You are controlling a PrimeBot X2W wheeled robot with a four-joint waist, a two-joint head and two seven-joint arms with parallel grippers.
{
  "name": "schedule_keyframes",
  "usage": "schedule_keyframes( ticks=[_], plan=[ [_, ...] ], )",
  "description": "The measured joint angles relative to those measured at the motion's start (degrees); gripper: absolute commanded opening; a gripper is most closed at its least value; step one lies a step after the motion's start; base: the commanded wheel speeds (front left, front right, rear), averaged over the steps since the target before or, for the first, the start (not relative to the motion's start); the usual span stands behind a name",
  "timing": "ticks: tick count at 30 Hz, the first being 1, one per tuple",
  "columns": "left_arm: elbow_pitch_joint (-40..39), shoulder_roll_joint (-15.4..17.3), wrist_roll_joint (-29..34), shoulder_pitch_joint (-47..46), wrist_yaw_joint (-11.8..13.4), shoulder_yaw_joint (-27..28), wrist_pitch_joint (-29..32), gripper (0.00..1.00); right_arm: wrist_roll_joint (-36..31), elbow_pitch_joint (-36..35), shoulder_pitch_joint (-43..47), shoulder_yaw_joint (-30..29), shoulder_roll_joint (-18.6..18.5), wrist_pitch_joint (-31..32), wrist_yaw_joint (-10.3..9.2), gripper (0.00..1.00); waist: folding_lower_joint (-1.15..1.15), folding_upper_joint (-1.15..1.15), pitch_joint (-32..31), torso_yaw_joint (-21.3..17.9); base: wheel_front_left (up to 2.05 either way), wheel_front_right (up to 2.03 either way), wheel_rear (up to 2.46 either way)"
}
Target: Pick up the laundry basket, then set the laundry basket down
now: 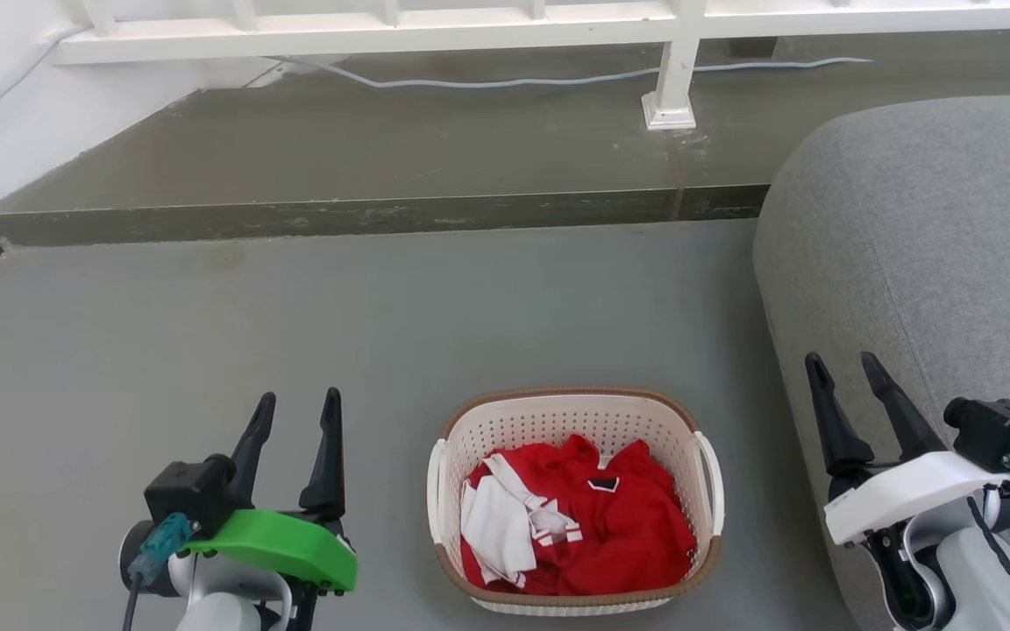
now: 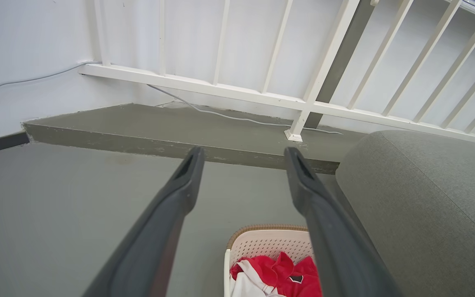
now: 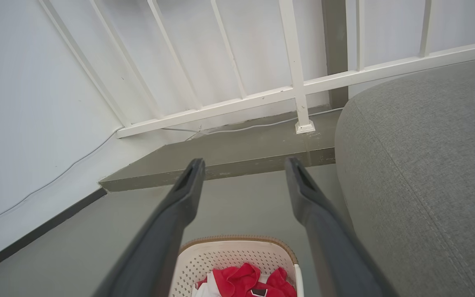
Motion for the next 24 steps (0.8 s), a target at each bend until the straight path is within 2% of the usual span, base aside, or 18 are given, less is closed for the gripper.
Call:
schedule_keyframes(
  ticks=[9,10,15,24],
  plan=[
    [-0.26,-0.11,0.07,0.25,-0.65,0.56,0.00,1.00,-0.60,-0.07,0.03,-0.66,0.56,0.00,0.02,1.00,0.00,0.00,0.24,-0.07,0.00,0.00,0.00],
    [0.05,-0.13,-0.01,0.26,-0.66,0.52,0.03,0.00,-0.64,0.23,0.05,-0.64,0.71,0.02,-0.01,0.00,0.00,0.00,0.25,-0.08,0.00,0.00,0.00],
    [2.61,-0.33,-0.32,1.91,-0.66,0.04,0.25,0.00,-0.57,2.70,1.91,-0.21,2.33,0.26,-0.02,0.00,0.00,0.00,0.26,-0.09,0.00,0.00,0.00],
    [2.37,-0.36,-3.70,2.09,-0.68,0.51,0.79,0.00,3.09,2.60,2.22,-1.07,2.66,0.96,-0.02,0.00,0.00,0.00,0.01,-0.02,0.00,0.00,0.00]
  ],
)
